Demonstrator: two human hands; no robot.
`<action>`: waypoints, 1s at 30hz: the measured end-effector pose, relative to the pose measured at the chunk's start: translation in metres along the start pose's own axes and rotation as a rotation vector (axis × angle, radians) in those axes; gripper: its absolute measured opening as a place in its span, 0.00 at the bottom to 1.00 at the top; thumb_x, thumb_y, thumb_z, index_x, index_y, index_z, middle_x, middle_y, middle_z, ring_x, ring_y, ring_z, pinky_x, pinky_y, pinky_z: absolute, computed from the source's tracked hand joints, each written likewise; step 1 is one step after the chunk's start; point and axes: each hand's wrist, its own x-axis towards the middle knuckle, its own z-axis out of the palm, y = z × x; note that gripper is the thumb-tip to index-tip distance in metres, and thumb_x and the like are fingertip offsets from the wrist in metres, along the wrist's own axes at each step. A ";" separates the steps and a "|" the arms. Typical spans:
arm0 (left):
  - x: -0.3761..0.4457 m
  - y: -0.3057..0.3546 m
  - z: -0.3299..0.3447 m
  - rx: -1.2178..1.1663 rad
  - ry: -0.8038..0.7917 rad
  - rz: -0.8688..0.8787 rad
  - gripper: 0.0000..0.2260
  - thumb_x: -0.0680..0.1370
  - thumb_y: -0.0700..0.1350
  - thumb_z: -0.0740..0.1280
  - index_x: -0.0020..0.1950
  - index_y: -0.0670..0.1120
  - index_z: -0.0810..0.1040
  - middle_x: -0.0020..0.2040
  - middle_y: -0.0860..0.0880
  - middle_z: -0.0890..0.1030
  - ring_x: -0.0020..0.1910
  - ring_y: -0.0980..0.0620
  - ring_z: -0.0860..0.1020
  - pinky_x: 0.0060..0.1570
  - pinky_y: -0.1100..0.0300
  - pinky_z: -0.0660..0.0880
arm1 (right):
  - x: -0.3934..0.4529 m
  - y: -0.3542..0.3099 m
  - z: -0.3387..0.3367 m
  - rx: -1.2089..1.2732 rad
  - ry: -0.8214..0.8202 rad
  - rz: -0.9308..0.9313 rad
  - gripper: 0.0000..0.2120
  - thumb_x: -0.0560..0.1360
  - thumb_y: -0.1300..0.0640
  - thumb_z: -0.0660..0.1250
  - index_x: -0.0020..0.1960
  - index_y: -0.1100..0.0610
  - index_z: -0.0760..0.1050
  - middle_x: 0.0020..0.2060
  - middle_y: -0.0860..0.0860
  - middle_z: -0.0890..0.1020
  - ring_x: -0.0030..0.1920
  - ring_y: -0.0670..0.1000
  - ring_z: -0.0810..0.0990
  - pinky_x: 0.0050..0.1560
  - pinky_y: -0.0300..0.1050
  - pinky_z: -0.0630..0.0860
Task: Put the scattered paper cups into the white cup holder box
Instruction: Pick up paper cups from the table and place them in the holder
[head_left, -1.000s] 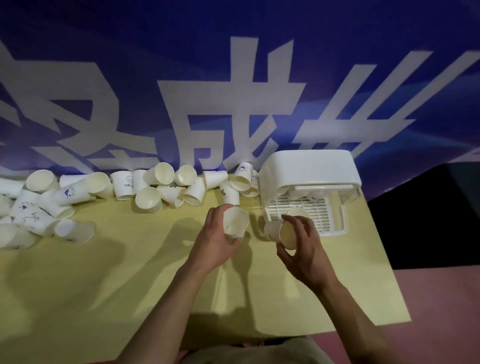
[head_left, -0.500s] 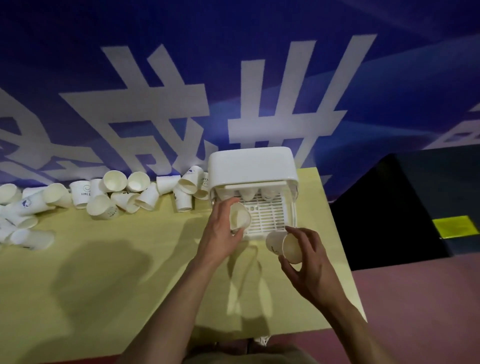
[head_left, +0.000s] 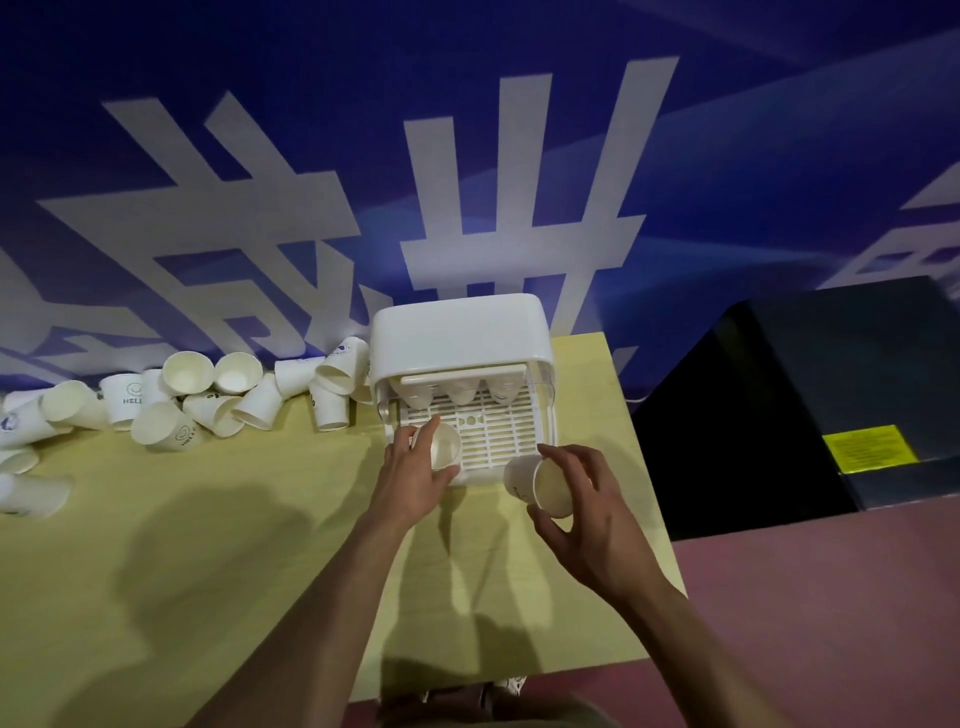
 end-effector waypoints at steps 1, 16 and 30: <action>0.001 -0.002 0.002 -0.012 -0.004 -0.009 0.36 0.78 0.55 0.71 0.81 0.57 0.57 0.74 0.47 0.63 0.73 0.41 0.65 0.70 0.48 0.66 | 0.003 0.000 0.000 -0.001 -0.009 -0.005 0.32 0.76 0.50 0.74 0.76 0.45 0.66 0.69 0.47 0.69 0.62 0.49 0.75 0.54 0.46 0.82; -0.082 -0.023 -0.022 -0.185 0.234 0.016 0.28 0.79 0.52 0.69 0.77 0.60 0.61 0.67 0.57 0.67 0.65 0.51 0.72 0.63 0.50 0.74 | 0.083 -0.031 0.039 -0.029 -0.158 -0.236 0.31 0.77 0.50 0.73 0.76 0.52 0.66 0.69 0.50 0.72 0.68 0.51 0.73 0.65 0.43 0.74; -0.127 -0.057 -0.027 -0.274 0.326 -0.101 0.22 0.80 0.46 0.68 0.74 0.57 0.69 0.64 0.59 0.71 0.64 0.58 0.72 0.65 0.54 0.73 | 0.121 -0.043 0.081 -0.156 -0.246 -0.245 0.33 0.75 0.47 0.75 0.76 0.50 0.67 0.66 0.53 0.74 0.63 0.56 0.76 0.58 0.54 0.80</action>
